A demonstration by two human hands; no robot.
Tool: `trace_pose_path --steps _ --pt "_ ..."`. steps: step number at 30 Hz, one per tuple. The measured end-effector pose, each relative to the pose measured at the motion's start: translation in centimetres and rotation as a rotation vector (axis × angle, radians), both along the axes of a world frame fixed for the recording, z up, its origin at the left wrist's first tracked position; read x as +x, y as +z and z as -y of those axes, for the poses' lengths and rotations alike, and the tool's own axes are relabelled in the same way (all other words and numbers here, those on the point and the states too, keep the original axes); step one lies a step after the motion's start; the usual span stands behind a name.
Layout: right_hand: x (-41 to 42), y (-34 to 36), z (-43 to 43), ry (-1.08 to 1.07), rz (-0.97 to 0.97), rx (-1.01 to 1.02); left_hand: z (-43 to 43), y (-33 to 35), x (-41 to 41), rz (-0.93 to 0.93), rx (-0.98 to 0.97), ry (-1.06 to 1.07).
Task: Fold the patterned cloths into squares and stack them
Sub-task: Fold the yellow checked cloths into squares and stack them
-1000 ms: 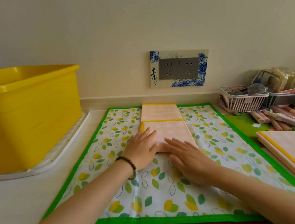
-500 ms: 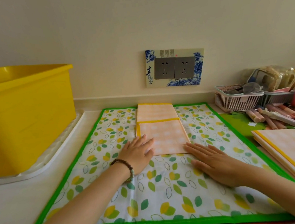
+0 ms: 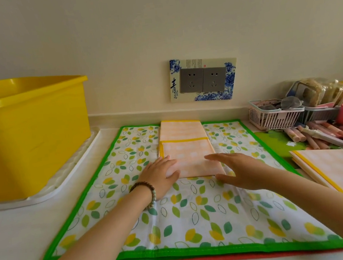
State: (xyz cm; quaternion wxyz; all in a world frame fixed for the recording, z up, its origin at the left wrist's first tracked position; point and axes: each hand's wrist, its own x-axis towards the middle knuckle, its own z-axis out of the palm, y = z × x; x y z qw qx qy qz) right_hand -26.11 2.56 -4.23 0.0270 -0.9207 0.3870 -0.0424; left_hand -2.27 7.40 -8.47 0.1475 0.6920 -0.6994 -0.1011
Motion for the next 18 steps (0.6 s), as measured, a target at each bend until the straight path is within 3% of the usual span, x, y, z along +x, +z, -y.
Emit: trace_pose_path --steps 10,18 --pt "1.1 0.1 1.2 -0.023 -0.046 -0.016 0.0 0.1 0.1 -0.072 -0.025 0.012" --pt "-1.4 -0.2 0.4 -0.076 0.198 0.06 -1.0 0.3 0.5 -0.268 -0.08 -0.066"
